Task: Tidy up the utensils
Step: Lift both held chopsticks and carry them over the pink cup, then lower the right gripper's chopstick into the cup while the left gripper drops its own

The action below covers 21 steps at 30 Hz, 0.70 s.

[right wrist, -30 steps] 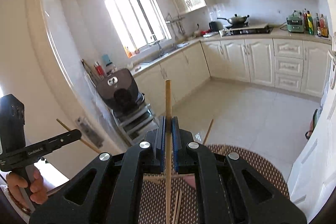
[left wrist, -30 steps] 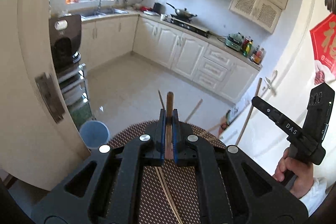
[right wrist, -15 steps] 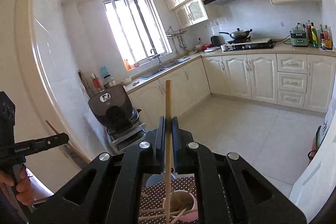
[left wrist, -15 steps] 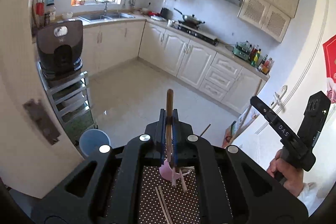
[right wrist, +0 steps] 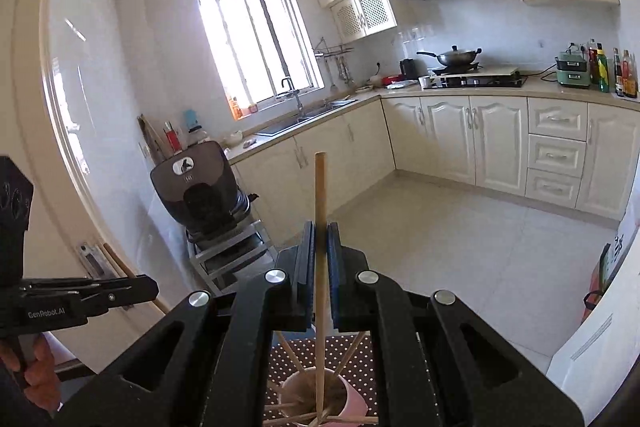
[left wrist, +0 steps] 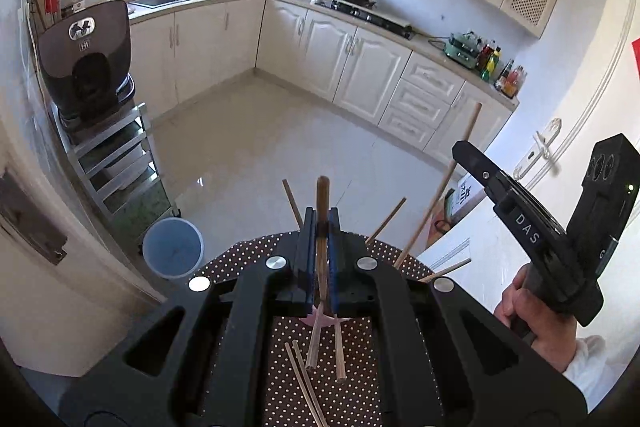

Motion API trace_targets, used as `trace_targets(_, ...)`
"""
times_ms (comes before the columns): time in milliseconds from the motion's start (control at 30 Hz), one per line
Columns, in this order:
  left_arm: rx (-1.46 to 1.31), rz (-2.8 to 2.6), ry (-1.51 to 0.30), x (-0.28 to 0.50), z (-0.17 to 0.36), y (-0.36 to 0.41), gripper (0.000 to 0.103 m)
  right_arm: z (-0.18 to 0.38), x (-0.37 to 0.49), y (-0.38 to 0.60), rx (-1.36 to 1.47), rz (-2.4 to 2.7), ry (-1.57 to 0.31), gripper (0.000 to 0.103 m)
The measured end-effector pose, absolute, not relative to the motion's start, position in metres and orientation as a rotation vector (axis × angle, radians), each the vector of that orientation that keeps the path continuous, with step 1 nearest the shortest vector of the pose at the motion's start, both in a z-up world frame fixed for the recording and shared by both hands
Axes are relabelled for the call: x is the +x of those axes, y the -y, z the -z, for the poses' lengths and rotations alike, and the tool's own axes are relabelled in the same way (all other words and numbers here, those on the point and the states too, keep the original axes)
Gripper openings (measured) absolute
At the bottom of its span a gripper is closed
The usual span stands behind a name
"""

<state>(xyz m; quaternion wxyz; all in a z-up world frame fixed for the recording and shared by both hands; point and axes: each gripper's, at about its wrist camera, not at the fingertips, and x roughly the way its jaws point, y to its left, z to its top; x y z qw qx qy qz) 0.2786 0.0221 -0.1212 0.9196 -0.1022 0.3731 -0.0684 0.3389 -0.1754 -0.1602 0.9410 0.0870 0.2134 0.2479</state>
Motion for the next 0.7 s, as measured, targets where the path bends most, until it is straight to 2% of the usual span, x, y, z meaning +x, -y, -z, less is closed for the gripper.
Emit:
trace_targets(233,-0.201,0.147,-0.815,0.282,0.134,-0.017,0.006,0.178,0.337,0.167,0.127,-0.517,-0.444,0.005)
trace_targets(700,-0.188,0.126,-0.884,0.279,0.152,-0.007,0.006,0.178,0.336,0.162,0.112,-0.511,-0.405,0.005)
